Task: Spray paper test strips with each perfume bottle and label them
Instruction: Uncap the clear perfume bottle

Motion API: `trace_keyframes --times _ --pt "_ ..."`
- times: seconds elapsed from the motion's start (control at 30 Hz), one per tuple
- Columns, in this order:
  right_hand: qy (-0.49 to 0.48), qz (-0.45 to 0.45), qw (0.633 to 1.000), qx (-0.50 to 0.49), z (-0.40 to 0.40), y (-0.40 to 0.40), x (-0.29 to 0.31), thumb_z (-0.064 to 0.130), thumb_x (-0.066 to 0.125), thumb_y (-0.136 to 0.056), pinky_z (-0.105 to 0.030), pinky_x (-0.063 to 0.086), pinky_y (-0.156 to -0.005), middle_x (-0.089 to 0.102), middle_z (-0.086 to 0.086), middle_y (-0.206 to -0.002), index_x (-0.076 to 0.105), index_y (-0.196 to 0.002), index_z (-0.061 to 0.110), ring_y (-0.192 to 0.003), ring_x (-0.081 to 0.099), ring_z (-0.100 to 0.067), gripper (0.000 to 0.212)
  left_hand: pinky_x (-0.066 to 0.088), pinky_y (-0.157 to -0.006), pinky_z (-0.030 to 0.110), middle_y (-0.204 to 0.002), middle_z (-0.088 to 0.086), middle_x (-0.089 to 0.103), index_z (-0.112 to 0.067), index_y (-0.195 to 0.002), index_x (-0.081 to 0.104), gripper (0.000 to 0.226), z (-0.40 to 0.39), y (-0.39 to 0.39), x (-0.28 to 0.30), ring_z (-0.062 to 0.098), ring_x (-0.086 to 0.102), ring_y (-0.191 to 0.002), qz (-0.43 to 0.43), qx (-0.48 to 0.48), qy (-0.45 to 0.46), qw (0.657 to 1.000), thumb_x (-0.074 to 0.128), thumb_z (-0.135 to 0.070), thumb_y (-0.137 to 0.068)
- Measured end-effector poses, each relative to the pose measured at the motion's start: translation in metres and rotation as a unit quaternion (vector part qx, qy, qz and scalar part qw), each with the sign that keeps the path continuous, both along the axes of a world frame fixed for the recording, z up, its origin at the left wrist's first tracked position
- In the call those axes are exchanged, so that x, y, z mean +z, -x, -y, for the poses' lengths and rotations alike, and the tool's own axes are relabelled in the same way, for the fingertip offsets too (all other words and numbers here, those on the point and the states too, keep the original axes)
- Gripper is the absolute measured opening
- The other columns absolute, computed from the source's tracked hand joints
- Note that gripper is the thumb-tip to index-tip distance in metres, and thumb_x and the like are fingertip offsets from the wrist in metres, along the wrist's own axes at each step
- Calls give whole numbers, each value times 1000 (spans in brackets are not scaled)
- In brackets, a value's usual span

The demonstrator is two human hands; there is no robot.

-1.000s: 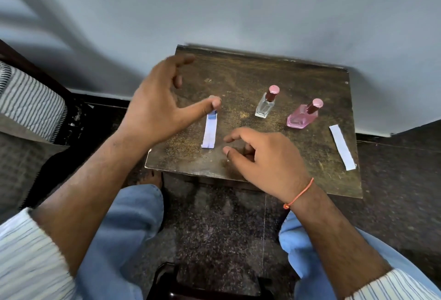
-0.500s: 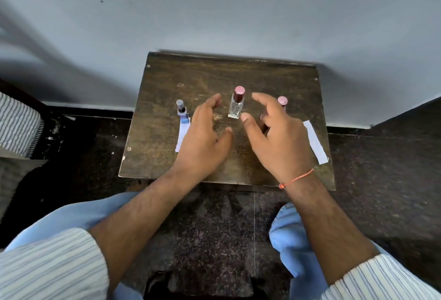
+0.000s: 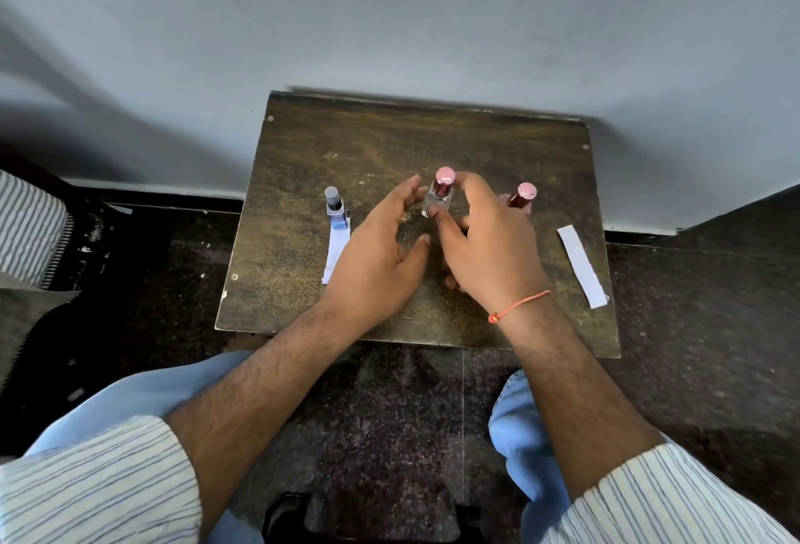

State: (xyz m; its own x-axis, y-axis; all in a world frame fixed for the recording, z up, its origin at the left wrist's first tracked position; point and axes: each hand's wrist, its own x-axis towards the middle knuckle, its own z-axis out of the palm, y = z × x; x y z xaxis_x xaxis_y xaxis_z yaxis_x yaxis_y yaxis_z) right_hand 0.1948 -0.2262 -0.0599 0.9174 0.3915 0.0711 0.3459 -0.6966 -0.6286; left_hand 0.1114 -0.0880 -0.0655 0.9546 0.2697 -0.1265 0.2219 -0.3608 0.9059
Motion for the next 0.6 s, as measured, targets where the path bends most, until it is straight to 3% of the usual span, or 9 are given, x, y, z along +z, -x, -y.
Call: trace_keyframes --times 0.07,0.17,0.27,0.33,0.47,0.6 --pt "3 -4 1000 8 1 0 1 43 61 -104 -45 62 -67 73 4 -65 55 -128 37 -55 72 -17 25 47 -53 18 -157 -20 51 -26 -165 33 73 -1 2 1 14 56 -47 7 -7 1 1000 66 -10 -102" --pt "-20 -53 998 32 2 5 10 40 64 -105 -38 60 -54 71 5 -61 60 -126 35 -44 69 -14 21 61 -55 42 -154 -23 54 -29 -166 31 76 -6 6 2 30 69 -57 -5 -12 -3 1000 68 -15 -101" --pt "-58 -127 988 73 4 9 22 37 68 -105 -18 49 -45 71 5 -57 64 -125 34 -38 66 -13 20 63 -56 49 -112 -11 78 -29 -164 37 73 -9 9 4 27 72 -56 -17 -14 -11 1000 68 -15 -100" --pt "-65 -142 983 98 5 10 27 35 69 -105 -16 47 -44 71 1 -59 66 -127 32 -38 67 -13 23 63 -55 44 -93 -10 77 -29 -158 48 65 -10 9 7 20 73 -54 -9 -8 -8 1000 67 -10 -99" --pt "-88 -103 984 120 7 11 34 36 72 -103 -19 52 -48 71 -1 -66 71 -130 33 -43 68 -12 28 49 -51 15 -58 -23 68 -28 -136 68 43 -15 11 12 8 72 -52 2 7 -4 1000 68 -7 -98" --pt "-136 -53 985 96 2 9 35 41 75 -100 -23 52 -54 72 3 -73 78 -123 33 -53 67 -13 24 40 -47 8 -60 -26 69 -22 -133 69 36 -17 15 14 -1 67 -50 1 2 14 1000 75 -13 -98"
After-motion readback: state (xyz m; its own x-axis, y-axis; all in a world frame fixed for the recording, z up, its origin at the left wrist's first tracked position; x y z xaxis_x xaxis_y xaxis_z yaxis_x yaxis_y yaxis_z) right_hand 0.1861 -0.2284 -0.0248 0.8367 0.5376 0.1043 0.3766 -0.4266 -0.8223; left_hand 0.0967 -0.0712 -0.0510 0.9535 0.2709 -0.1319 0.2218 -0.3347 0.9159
